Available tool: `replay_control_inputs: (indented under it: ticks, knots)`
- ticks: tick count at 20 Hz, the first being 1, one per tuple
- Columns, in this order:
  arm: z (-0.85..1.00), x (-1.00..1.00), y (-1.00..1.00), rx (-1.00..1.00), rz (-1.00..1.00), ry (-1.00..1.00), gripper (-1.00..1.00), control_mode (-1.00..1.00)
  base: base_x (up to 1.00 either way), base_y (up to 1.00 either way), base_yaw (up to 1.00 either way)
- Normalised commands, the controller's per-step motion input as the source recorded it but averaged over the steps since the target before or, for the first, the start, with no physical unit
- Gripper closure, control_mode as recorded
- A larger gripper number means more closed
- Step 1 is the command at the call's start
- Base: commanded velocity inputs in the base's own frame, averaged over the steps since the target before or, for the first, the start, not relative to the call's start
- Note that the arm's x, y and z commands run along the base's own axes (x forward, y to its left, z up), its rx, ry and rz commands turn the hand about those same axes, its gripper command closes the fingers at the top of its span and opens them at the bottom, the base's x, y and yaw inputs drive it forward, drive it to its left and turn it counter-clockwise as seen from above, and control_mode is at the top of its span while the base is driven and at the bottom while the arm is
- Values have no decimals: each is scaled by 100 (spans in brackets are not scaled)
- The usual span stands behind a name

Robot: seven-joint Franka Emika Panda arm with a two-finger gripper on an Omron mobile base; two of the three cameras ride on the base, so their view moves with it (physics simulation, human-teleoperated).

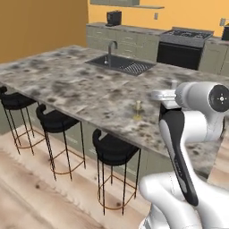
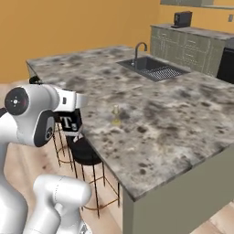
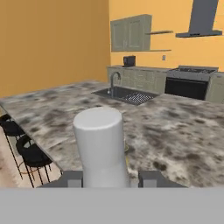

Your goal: Get the candle and the liquor from the cabinet and move them to the dining counter.

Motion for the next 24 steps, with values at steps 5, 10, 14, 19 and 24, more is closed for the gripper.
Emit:
replay_control_inputs:
  ticks: [5, 10, 14, 19, 24]
  knots:
    - [0, 0, 0, 0, 0, 0, 100, 100, 42, 25, -24]
    - [0, 0, 0, 0, 0, 0, 100, 100, 49, 19, -18]
    - [0, 0, 0, 0, 0, 0, 100, 100, 53, 19, -4]
    - [0, 0, 0, 0, 0, 0, 100, 100, 37, 39, -15]
    - [0, 0, 0, 0, 0, 0, 100, 100, 1, 50, -41]
